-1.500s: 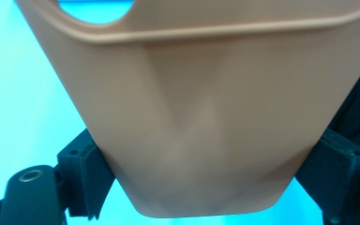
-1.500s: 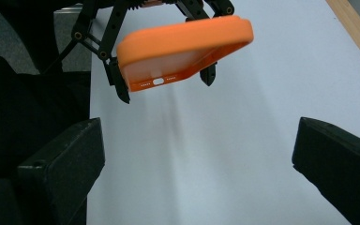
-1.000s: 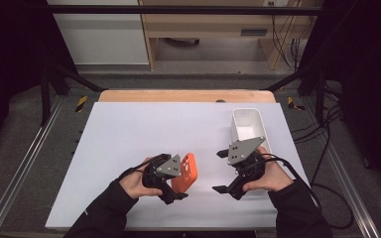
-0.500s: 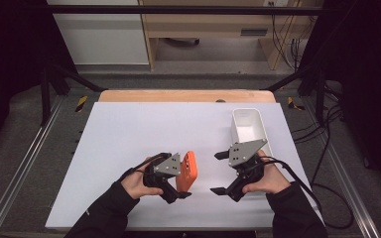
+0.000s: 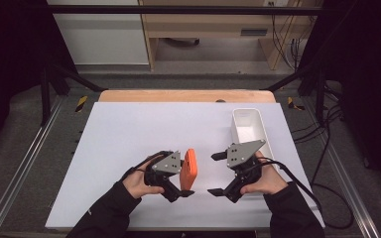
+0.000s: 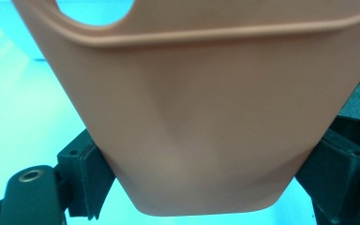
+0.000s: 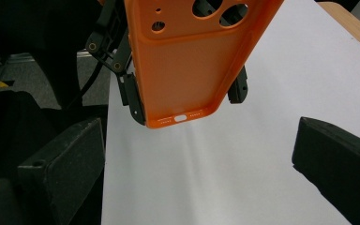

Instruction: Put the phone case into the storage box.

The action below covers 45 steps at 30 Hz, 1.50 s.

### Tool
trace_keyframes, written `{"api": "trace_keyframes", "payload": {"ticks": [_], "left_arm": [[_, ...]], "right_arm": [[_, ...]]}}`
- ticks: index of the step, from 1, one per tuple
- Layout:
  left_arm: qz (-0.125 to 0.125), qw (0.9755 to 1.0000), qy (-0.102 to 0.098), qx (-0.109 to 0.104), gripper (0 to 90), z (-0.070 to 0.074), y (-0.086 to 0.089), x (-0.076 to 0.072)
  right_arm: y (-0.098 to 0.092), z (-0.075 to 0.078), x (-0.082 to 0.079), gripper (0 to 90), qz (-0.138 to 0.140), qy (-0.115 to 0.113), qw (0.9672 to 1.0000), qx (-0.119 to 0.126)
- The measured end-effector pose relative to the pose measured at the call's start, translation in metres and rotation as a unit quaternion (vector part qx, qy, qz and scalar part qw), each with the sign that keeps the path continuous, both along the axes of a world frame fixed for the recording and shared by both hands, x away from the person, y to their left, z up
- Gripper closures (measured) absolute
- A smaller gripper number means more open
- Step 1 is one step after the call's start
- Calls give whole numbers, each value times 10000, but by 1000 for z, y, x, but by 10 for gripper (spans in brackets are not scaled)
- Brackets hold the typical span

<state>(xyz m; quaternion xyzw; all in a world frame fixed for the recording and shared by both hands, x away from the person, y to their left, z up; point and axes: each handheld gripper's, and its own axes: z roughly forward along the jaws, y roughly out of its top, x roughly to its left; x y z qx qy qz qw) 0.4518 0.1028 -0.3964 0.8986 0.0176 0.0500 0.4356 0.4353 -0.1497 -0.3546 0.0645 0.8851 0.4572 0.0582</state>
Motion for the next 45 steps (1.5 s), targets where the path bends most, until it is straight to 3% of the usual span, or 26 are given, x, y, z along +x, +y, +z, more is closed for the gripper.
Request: {"api": "trace_keyframes", "payload": {"ticks": [11,45], "left_arm": [[-251,9997,-33,19,144,0,-14,-2],[-617,9981,17,23,144,-7,-42,-7]], "right_arm": [[2,0,-1,33,111,11,9999,35],[3,-1,-3,45,295,8,9993,226]]}}
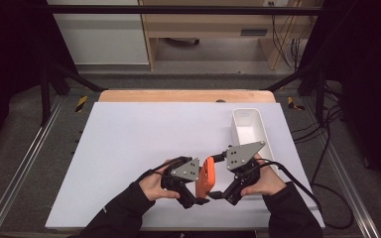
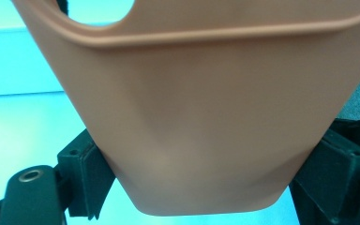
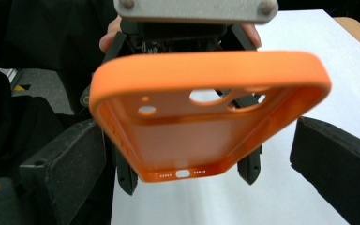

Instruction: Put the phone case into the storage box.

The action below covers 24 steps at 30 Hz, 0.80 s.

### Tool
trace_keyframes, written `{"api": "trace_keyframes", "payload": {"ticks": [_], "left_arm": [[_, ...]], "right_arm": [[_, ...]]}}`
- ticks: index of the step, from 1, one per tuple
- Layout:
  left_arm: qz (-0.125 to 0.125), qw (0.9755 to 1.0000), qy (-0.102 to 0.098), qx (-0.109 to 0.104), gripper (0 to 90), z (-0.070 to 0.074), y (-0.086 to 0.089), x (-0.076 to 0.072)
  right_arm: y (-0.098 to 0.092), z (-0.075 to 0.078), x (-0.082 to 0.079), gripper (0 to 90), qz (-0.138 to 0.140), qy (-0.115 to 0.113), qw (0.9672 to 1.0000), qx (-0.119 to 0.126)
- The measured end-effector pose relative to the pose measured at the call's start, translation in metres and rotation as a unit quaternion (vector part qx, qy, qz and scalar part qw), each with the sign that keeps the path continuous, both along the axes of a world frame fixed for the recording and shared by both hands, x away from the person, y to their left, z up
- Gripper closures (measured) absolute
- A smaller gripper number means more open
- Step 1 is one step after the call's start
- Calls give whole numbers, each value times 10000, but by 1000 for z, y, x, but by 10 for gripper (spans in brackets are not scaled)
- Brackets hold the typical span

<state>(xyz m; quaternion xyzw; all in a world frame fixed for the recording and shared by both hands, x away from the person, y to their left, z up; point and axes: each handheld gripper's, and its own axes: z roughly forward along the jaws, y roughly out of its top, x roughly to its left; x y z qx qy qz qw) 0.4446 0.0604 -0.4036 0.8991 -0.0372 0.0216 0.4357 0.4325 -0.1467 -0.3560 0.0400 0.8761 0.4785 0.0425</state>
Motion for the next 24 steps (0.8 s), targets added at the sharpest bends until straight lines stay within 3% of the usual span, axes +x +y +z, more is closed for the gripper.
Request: {"api": "trace_keyframes", "payload": {"ticks": [11,24], "left_arm": [[-71,10000,-32,51,144,-2,-3,-2],[-107,9999,-103,-34,144,-2,-3,-3]], "right_arm": [[0,-1,0,77,78,23,10000,31],[1,-1,1,135,186,134,9997,128]]}}
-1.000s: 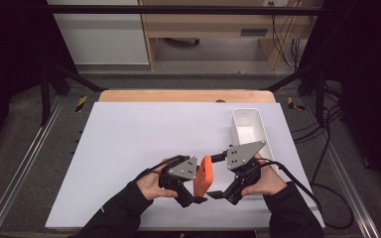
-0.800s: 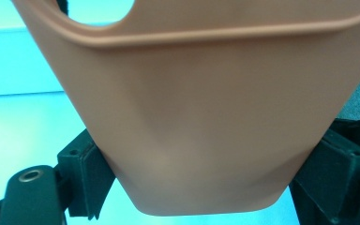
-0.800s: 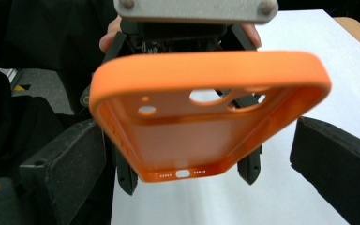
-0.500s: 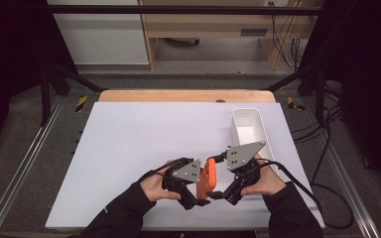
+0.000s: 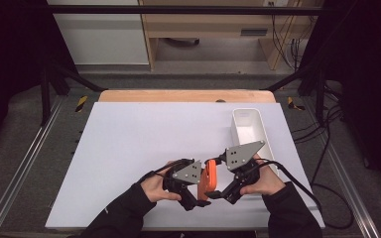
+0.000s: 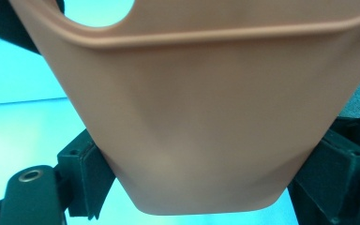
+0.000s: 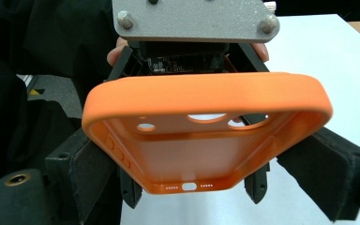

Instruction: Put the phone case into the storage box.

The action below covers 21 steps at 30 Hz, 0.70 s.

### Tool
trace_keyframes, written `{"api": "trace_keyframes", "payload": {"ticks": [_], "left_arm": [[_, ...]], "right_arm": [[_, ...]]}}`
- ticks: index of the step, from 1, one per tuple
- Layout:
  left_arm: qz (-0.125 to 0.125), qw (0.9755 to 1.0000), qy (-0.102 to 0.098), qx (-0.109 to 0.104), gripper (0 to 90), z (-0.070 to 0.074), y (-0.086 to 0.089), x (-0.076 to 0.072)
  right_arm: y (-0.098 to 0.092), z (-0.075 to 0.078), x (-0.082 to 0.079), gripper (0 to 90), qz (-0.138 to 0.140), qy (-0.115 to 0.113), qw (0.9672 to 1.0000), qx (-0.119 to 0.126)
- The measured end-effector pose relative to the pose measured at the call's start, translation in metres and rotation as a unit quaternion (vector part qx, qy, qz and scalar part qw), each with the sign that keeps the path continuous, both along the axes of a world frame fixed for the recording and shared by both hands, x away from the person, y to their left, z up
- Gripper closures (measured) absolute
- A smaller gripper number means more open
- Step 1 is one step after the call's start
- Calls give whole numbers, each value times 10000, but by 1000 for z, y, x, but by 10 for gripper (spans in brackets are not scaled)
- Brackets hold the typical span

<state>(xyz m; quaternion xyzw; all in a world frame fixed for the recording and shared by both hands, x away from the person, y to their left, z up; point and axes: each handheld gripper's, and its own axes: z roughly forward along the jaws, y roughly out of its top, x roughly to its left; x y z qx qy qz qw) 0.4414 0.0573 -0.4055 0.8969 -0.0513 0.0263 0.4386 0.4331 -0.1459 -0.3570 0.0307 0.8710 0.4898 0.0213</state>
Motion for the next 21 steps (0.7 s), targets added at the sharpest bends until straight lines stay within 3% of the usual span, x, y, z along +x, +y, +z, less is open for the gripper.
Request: {"api": "trace_keyframes", "payload": {"ticks": [12,21], "left_arm": [[40,9999,-83,-51,144,0,1,-1],[57,10000,-18,-25,143,-1,1,0]], "right_arm": [[1,-1,1,140,-6,74,10000,44],[2,-2,2,150,-10,115,9999,37]]}}
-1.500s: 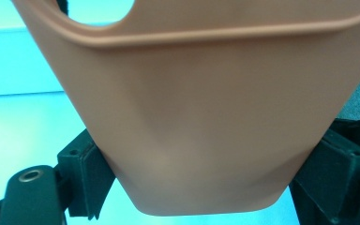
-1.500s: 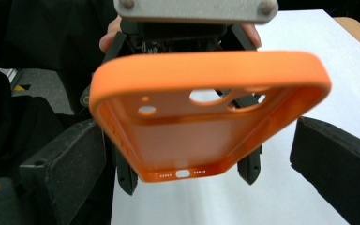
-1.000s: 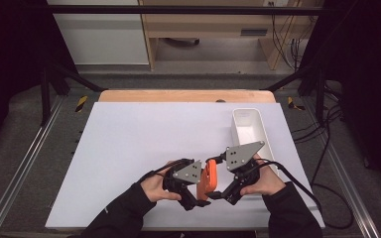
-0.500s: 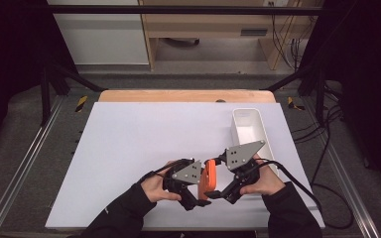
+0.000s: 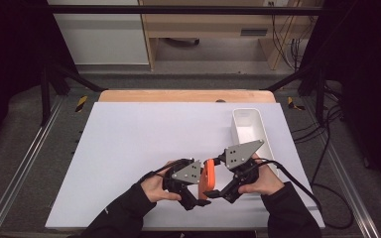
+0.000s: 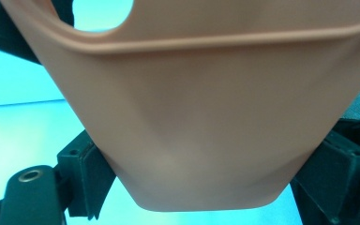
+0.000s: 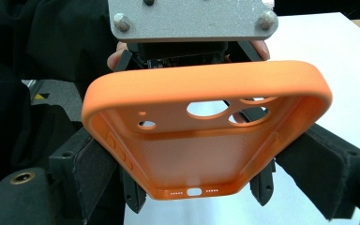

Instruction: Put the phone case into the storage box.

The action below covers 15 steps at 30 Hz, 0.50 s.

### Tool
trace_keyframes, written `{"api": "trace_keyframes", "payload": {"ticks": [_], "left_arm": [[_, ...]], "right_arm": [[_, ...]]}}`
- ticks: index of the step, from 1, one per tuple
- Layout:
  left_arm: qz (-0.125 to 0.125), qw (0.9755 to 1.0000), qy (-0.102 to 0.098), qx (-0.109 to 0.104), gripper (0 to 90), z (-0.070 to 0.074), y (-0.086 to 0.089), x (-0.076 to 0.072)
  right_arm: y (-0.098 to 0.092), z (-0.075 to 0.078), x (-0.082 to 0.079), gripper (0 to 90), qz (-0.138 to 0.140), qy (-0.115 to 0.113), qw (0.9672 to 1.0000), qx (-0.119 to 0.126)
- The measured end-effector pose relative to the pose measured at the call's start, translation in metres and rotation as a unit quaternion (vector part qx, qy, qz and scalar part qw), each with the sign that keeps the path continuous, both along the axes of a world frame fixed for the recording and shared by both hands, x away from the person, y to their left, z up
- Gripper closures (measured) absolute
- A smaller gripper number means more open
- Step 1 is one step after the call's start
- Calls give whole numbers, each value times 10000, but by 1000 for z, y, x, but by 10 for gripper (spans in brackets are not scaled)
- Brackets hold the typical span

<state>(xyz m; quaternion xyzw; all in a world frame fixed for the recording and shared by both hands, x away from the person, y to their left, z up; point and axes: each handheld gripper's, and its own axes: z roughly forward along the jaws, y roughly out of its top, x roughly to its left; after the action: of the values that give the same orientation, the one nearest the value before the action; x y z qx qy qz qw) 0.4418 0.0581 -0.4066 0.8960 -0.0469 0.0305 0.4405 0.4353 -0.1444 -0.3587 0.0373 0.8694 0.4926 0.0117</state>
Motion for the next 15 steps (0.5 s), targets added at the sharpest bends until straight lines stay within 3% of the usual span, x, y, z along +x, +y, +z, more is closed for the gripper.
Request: {"api": "trace_keyframes", "payload": {"ticks": [15], "left_arm": [[94,9998,170,56,139,-2,-1,0]], "right_arm": [[1,-2,3,162,13,130,9999,-71]]}}
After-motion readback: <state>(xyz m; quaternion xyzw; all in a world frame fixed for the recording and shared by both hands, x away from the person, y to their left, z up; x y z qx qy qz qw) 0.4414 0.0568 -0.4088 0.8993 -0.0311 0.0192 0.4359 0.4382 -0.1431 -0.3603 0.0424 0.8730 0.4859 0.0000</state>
